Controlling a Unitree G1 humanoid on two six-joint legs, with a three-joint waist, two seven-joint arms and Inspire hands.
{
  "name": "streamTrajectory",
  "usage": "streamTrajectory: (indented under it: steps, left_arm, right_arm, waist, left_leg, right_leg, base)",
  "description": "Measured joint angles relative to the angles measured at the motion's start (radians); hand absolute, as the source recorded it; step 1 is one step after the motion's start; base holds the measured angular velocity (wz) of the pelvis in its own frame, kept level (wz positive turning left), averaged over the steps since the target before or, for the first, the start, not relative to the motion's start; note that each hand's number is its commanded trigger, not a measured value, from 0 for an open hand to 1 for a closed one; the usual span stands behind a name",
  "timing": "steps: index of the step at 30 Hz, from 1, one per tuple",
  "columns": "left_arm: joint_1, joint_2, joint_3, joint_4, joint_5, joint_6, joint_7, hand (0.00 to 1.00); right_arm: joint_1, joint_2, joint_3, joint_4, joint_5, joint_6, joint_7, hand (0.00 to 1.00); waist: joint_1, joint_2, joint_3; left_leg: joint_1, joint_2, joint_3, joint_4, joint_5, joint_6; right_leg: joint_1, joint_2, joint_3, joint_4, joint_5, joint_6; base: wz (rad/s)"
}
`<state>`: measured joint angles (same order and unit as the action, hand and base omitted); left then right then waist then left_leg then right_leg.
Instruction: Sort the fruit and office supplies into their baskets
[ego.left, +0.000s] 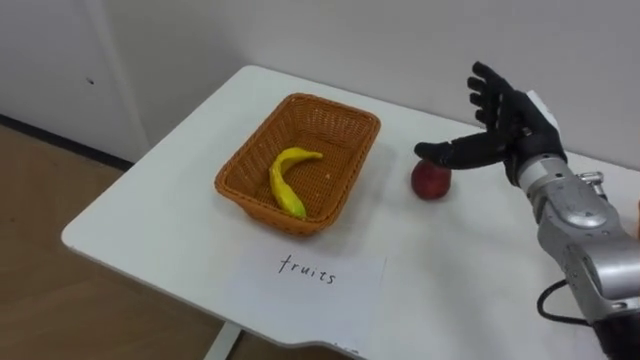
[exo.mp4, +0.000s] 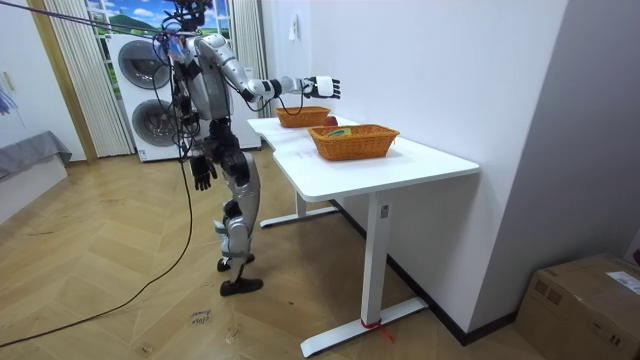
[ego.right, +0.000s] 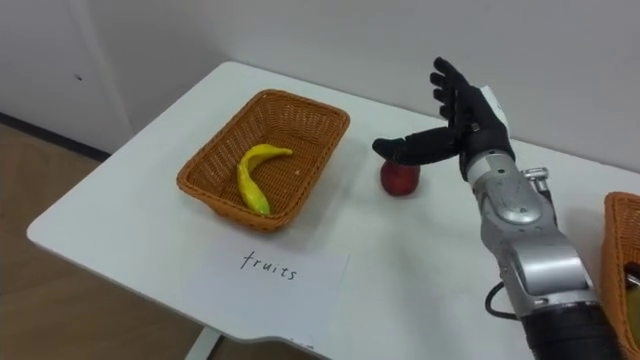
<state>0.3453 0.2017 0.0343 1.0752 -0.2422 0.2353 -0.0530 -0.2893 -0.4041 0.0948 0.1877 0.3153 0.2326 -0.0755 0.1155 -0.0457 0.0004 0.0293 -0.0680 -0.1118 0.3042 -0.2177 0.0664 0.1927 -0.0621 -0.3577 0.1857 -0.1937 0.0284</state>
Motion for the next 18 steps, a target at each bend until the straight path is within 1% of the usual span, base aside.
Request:
streamTrajectory:
  steps: [4,7,8,10,12,13,15,17,18]
  left_arm:
    - [0.018,-0.002,-0.002,-0.003,-0.001,0.006,0.001,0.00]
    - [0.020,-0.002,-0.008,-0.004,-0.004,0.016,0.001,0.00]
    - [0.017,-0.002,-0.020,-0.005,-0.005,0.023,0.002,0.00]
    - [0.016,-0.006,-0.028,-0.008,-0.004,0.029,0.001,0.00]
    - [0.016,-0.011,-0.028,-0.017,-0.005,0.039,0.001,0.00]
    - [0.017,-0.015,-0.028,-0.017,-0.006,0.044,0.001,0.00]
    - [0.017,-0.018,-0.028,-0.018,-0.007,0.046,0.001,0.00]
    - [0.019,-0.020,-0.029,-0.016,-0.009,0.046,0.001,0.00]
    - [0.019,-0.022,-0.029,-0.016,-0.010,0.046,0.001,0.00]
  right_arm:
    - [0.000,0.002,0.000,0.057,0.033,0.000,-0.008,0.00]
    - [0.000,0.003,0.000,0.099,0.076,0.000,-0.010,0.00]
    - [0.000,0.003,0.000,0.112,0.092,0.000,-0.010,0.00]
    - [-0.002,0.003,-0.001,0.139,0.125,0.000,-0.009,0.00]
    - [-0.003,0.003,-0.002,0.171,0.137,0.002,-0.009,0.00]
    - [-0.007,0.003,-0.002,0.196,0.135,0.003,-0.008,0.00]
    - [-0.009,0.003,-0.013,0.242,0.124,0.005,-0.009,0.00]
    - [-0.013,0.003,-0.026,0.315,0.117,0.007,-0.011,0.00]
    - [-0.013,0.003,-0.031,0.329,0.117,0.008,-0.013,0.00]
  waist:
    - [0.002,0.001,0.0005]
    - [0.000,0.006,0.0009]
    - [-0.001,0.010,-0.0005]
    - [-0.001,0.015,-0.0083]
    - [-0.001,0.017,-0.0106]
    - [-0.001,0.021,-0.0105]
    - [0.002,0.026,-0.0055]
    - [0.003,0.021,-0.0029]
    - [0.005,0.020,-0.0029]
  left_leg:
    - [0.000,0.000,-0.001,0.000,0.000,0.000]
    - [-0.005,-0.001,-0.003,0.001,0.000,0.000]
    - [-0.010,-0.001,-0.005,0.003,0.000,0.000]
    - [-0.025,-0.001,-0.005,0.004,0.001,-0.001]
    - [-0.029,-0.001,-0.004,0.003,0.004,-0.002]
    - [-0.030,-0.002,-0.005,0.002,0.005,-0.001]
    - [-0.029,-0.003,-0.005,0.001,0.007,0.000]
    - [-0.034,-0.009,-0.005,0.001,0.007,0.001]
    - [-0.037,-0.011,-0.005,0.002,0.007,0.001]
  right_leg:
    - [0.000,0.000,0.000,0.000,0.000,0.000]
    - [-0.003,0.000,0.000,0.000,0.000,0.000]
    - [-0.007,0.000,-0.001,0.001,0.000,0.000]
    - [-0.022,-0.001,-0.002,0.003,0.000,0.000]
    - [-0.028,-0.002,-0.003,0.006,0.000,0.000]
    - [-0.031,-0.004,-0.003,0.010,0.000,0.000]
    - [-0.036,-0.007,-0.003,0.022,-0.005,0.000]
    - [-0.045,-0.015,-0.004,0.033,-0.020,-0.003]
    - [-0.052,-0.018,-0.004,0.043,-0.025,-0.004]
  base:
    - [0.00]
    - [0.00]
    - [0.00]
    - [0.00]
    - [0.00]
    - [0.00]
    - [0.02]
    - [0.00]
    - [0.00]
